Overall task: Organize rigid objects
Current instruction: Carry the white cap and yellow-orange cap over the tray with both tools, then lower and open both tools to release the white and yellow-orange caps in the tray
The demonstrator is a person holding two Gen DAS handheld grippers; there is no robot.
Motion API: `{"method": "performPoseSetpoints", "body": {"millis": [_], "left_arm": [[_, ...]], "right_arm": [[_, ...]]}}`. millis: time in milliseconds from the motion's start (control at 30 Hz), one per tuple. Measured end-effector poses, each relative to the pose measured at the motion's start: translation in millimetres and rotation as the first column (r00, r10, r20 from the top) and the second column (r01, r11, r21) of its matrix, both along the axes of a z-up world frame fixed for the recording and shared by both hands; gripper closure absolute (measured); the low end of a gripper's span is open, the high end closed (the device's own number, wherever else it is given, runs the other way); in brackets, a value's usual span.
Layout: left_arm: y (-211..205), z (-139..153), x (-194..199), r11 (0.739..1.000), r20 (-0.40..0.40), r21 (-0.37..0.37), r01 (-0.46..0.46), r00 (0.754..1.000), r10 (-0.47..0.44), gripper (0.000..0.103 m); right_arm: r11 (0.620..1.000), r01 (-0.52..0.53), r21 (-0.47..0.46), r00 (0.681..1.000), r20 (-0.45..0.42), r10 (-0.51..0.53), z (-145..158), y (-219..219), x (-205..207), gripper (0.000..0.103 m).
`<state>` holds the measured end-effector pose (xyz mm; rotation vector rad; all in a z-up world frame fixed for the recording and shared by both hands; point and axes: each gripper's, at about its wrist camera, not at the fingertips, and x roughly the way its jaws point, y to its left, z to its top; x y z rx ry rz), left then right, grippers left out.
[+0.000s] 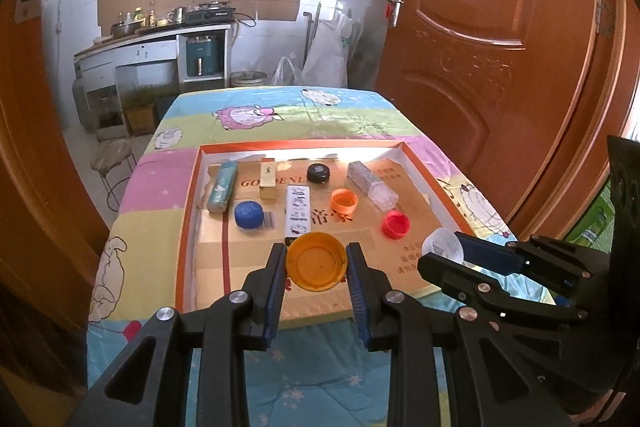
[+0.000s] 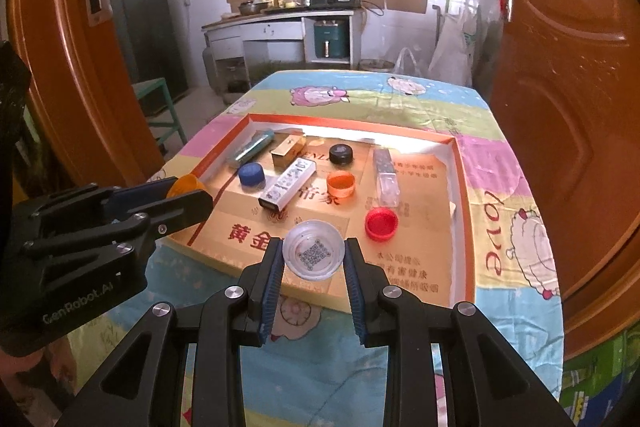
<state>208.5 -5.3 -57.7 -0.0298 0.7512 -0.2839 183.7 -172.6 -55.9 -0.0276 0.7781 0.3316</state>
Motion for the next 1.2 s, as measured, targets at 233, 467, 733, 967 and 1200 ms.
{"method": "performPoseSetpoints", "body": {"millis": [233, 467, 733, 967, 1200], "left_arm": [[10.4, -6.9, 13.4, 0.999, -0.02, -0.003, -0.037, 0.999, 0.037, 0.073], [19.0, -18.0, 30.1, 0.998, -0.047, -0.004, -0.059, 0.997, 0.058, 0.073], [25.1, -34.1, 48.2, 0.997, -0.085, -0.002, -0.081, 0.993, 0.081, 0.073], [30.2, -45.2, 60.3, 0.995, -0.11, -0.001, -0.099, 0.989, 0.098, 0.073], [31.0, -55.0, 69.9, 0.994, -0.135, 0.007, -0.105, 0.985, 0.105, 0.073]], "right_arm": [[1.0, -0.017, -0.001, 1.0, -0.005, 0.017, -2.7, 6.7, 16.0, 0.072], [1.0, -0.023, -0.002, 0.999, -0.023, 0.023, -9.8, 11.1, 33.1, 0.072], [0.999, -0.033, -0.004, 0.998, -0.049, 0.033, -20.9, 15.7, 52.2, 0.072], [0.999, -0.039, -0.004, 0.997, -0.065, 0.039, -28.9, 17.9, 67.0, 0.072], [0.999, -0.041, 0.0, 0.996, -0.081, 0.041, -37.7, 17.8, 78.6, 0.072]]}}
